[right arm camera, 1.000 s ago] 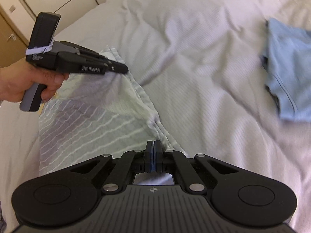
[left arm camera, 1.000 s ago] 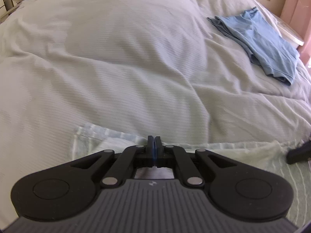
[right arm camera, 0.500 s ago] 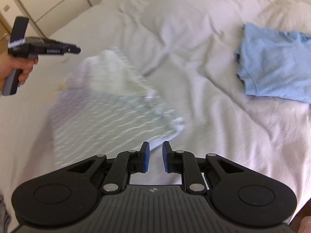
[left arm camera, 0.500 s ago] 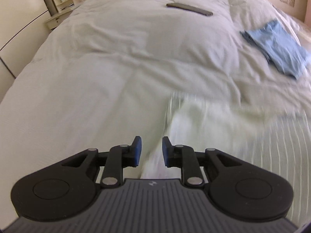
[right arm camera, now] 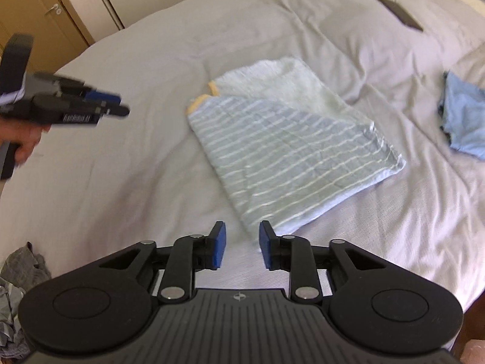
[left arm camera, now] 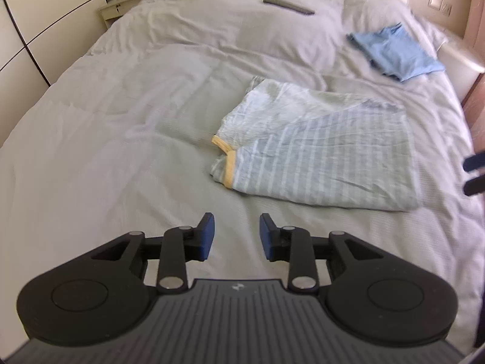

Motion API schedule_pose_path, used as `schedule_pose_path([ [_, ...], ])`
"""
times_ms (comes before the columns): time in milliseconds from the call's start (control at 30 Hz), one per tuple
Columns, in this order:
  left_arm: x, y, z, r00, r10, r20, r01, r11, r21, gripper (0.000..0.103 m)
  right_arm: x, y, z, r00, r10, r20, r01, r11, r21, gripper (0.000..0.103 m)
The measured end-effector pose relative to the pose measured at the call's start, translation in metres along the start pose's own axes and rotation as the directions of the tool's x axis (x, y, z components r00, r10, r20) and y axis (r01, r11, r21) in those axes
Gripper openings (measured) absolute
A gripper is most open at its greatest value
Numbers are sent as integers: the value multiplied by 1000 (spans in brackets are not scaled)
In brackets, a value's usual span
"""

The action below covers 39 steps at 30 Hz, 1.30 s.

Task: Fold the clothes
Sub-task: 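Withdraw both open grippers above the folded shirt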

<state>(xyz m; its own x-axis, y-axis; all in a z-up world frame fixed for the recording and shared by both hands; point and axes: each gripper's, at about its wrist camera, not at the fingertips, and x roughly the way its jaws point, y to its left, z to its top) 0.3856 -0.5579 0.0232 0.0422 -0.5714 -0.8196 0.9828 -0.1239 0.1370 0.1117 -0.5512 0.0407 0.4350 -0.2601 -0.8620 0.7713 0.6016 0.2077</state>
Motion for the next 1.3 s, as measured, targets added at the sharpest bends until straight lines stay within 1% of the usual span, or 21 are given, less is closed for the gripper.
schedule_pose_path([
  [33,-9,-2,-5,1000,-4,8,4,1000,1,28,-7,7,0,1000,-18,7,18,1000,-3,38],
  [167,-33,-13,-15,999,-25,34,24,1000,15,31,-34,30,-1,996,-87,23,87,996,4,40],
  [233,-42,-19,-19,998,-47,46,47,999,15,34,-44,39,-1,991,-129,25,128,992,10,49],
  [333,-53,-28,-24,995,-72,62,71,997,27,36,-60,50,-4,982,-184,35,184,983,16,53],
  [433,-61,-36,-27,993,-92,76,89,995,48,36,-74,58,-8,976,-208,58,207,978,22,55],
  [500,-65,-40,-30,992,-100,83,94,993,66,38,-82,63,-12,973,-221,69,220,975,28,56],
  [700,-67,-41,-35,990,-112,80,105,990,91,40,-89,72,-20,970,-232,71,229,972,48,56],
  [767,-65,-41,-36,991,-110,79,101,989,108,44,-90,74,-22,970,-233,70,230,972,55,56],
  [833,-60,-42,-37,992,-101,79,88,985,150,49,-88,74,-23,970,-233,67,230,972,58,59],
  [867,-56,-44,-38,992,-91,82,75,979,188,56,-86,74,-24,970,-233,63,230,972,57,59],
  [900,-51,-47,-39,993,-80,86,58,970,236,60,-84,74,-26,971,-232,58,229,972,53,59],
  [933,-44,-49,-40,994,-67,91,37,953,300,65,-81,74,-28,971,-233,53,231,972,37,59],
  [967,-37,-53,-42,994,-53,94,15,930,367,65,-77,76,-30,971,-234,48,234,972,15,59],
  [1000,-28,-57,-43,995,-40,93,-6,899,439,65,-74,77,-32,971,-236,42,236,972,-7,59],
  [1067,-7,-64,-46,995,-23,100,-39,820,570,64,-62,85,-37,966,-254,44,257,959,-119,59],
  [1133,16,-71,-49,993,-13,114,-69,725,685,65,-46,96,-41,960,-275,58,281,925,-256,59],
  [1200,43,-78,-51,990,-10,140,-103,622,776,65,-21,104,-46,951,-299,76,305,868,-392,59],
  [1267,70,-82,-50,985,-15,171,-137,524,840,65,8,108,-49,940,-328,98,332,806,-490,59],
  [1300,85,-84,-50,984,-21,178,-147,475,868,65,25,108,-49,935,-337,106,341,782,-522,59],
])
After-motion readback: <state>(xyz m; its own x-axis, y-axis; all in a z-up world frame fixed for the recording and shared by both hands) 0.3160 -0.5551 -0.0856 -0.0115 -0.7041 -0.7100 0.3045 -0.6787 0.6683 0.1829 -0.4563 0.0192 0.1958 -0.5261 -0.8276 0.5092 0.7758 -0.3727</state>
